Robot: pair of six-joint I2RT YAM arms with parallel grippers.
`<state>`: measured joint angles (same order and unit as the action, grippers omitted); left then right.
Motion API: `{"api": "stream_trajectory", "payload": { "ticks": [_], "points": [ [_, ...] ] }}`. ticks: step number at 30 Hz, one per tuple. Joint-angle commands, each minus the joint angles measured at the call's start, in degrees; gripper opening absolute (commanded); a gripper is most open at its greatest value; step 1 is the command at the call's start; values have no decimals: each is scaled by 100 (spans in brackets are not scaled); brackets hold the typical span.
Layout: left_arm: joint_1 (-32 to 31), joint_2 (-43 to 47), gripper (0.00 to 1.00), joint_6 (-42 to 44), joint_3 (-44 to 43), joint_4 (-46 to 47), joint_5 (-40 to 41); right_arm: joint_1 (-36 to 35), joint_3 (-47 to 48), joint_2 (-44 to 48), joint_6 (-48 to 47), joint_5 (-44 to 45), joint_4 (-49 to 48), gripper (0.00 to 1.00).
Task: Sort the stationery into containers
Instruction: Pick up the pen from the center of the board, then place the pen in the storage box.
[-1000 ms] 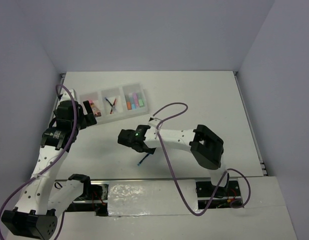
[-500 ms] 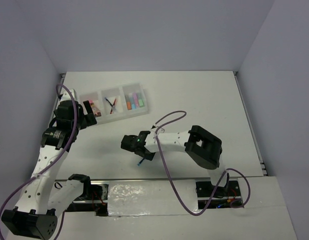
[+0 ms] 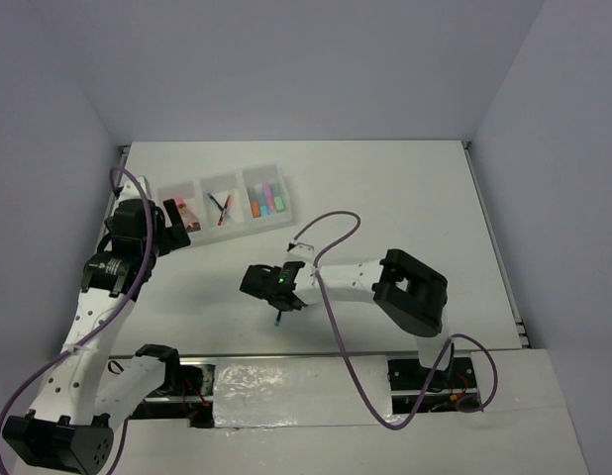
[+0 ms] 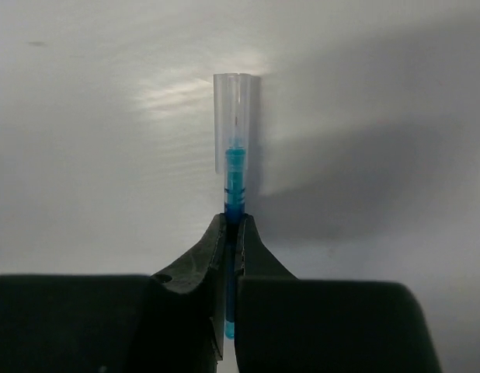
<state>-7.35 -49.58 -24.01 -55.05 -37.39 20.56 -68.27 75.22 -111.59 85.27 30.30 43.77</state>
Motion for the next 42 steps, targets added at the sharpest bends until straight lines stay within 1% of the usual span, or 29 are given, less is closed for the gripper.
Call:
{"api": "stream_trajectory", "payload": {
  "ticks": [1, 2, 3, 4, 5, 7, 8, 9, 10, 11, 12, 13, 14, 15, 16, 17, 19, 20, 24, 27, 30, 31, 32, 33, 35, 37, 38, 40, 42],
  "points": [
    [-3, 177, 99, -94, -59, 39, 439, 7, -217, 829, -2711, 852, -2494, 0],
    [-3, 212, 99, -139, -68, 12, 527, 15, -497, 962, -4467, 828, -3149, 0],
    [15, 221, 99, -174, -76, -14, 615, 42, -639, 1138, -5372, 697, -3877, 0],
    [23, 247, 99, -218, -85, -40, 738, 77, -727, 1174, -6121, 165, -5042, 0],
    [32, 273, 99, -227, -85, -49, 774, 173, -598, 1166, -7207, -101, -5262, 0],
    [32, 282, 99, -236, -103, -84, 862, 340, -220, 957, -8031, -514, -5475, 0],
    [32, 282, 99, -236, -103, -85, 871, 584, 278, 851, -8801, -1274, -5458, 0],
    [32, 282, 99, -236, -120, -93, 889, 709, 622, 710, -9113, -1751, -5197, 0],
    [32, 265, 99, -244, -129, -102, 915, 814, 1000, 335, -9316, -2452, -4968, 0],
    [32, 247, 99, -245, -129, -111, 898, 1033, 1847, 113, -9632, -2703, -4748, 0],
    [32, 247, 99, -227, -120, -94, 871, 1122, 2334, -132, -9774, -2862, -4267, 1],
    [32, 247, 99, -210, -112, -93, 836, 1201, 2792, -666, -9863, -2898, -4019, 1],
    [41, 239, 99, -209, -112, -93, 845, 1280, 3675, -932, -10064, -2968, -3816, 2],
    [41, 230, 99, -209, -120, -93, 853, 1386, 4110, -1170, -10135, -2995, -3440, 3],
    [41, 221, 99, -227, -120, -111, 906, 1421, 4463, -1407, -10197, -3004, -3315, 3],
    [32, 221, 99, -244, -129, -163, 1011, 1457, 5040, -1775, -10328, -3004, -3226, 3],
    [32, 238, 99, -271, -138, -173, 1064, 1492, 5396, -2006, -10469, -2934, -3286, 3],
    [32, 256, 99, -271, -138, -164, 1056, 1509, 5389, -2094, -10487, -2882, -3400, 0],
    [32, 247, 99, -219, -129, -129, 890, 1624, 5187, -2165, -10391, -2994, -4164, 0],
    [32, 168, 99, -192, -138, -111, 766, 1764, 5449, -2488, -10233, -3354, -4184, 0],
    [32, 159, 99, -166, -120, -93, 704, 1817, 5951, -2849, -10127, -3364, -4008, 0],
    [32, 177, 99, -157, -120, -85, 678, 1809, 5917, -2868, -10136, -3260, -4051, 8],
    [32, 186, 99, -139, -103, -76, 643, 1817, 5812, -2860, -10136, -3207, -4278, 27],
    [32, 194, 96, -104, -94, -24, 547, 1826, 5698, -2842, -10110, -3163, -4350, 35],
    [32, 203, 94, -95, -103, -23, 537, 1878, 5617, -2886, -10083, -3110, -4359, 45],
    [32, 203, 97, -113, -103, -49, 572, 1922, 5810, -3043, -10031, -3109, -4263, 49],
    [32, 203, 98, -130, -103, -49, 581, 1940, 5846, -3079, -10030, -3101, -4184, 57],
    [32, 221, 99, -139, -103, -49, 599, 1949, 5872, -3053, -9987, -3101, -4105, 99],
    [32, 221, 99, -130, -103, -49, 607, 1940, 5811, -2878, -9917, -3241, -4008, 100]
  ]
}}
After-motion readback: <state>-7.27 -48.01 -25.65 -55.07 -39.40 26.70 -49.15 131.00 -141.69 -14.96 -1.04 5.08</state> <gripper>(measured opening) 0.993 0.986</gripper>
